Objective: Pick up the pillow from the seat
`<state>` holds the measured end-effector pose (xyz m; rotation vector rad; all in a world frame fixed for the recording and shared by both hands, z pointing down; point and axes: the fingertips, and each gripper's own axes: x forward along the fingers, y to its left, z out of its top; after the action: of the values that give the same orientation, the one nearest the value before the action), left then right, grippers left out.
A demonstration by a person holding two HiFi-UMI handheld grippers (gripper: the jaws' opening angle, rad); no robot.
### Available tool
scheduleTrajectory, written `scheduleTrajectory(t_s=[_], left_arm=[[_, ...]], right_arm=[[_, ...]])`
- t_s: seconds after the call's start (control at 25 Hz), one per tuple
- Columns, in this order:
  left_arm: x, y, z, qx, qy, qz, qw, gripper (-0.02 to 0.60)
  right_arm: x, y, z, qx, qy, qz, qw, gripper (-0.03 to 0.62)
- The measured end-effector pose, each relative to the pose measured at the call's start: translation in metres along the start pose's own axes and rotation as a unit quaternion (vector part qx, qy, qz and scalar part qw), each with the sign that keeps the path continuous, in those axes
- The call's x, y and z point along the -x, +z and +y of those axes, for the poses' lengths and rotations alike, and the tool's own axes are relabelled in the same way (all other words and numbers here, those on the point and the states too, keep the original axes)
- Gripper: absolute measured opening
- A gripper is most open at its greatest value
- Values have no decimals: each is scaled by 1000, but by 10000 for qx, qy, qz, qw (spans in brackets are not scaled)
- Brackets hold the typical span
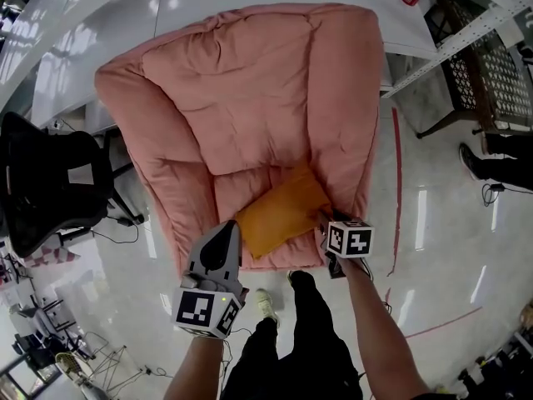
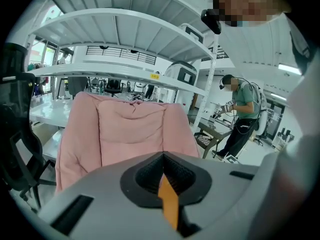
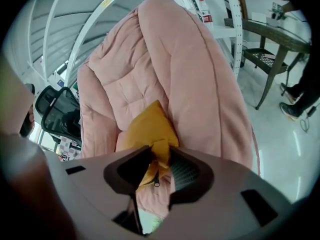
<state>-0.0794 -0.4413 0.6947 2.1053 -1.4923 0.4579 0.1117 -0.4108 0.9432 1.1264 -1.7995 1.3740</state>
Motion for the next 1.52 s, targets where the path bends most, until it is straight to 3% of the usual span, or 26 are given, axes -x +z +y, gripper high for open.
scheduleTrajectory(t_s=[0.48,0.88,1.12,1.52], left_arm=[[16,7,0,-83,50,-104,9999,3],[78,19,14,-108,179,-383,9990,3],[116,27,20,-130,168,-659,9976,3],[185,57,2,55,-248,-1047,9942,3]], right_arm=[[12,-1,30,101,529,-46,9985,41],[54,-2,116,151,1295,-386,9907,31],[93,2,159,-46,1654,-801,9829,29],[206,17,200,-419,1937,-1852,9625,29]])
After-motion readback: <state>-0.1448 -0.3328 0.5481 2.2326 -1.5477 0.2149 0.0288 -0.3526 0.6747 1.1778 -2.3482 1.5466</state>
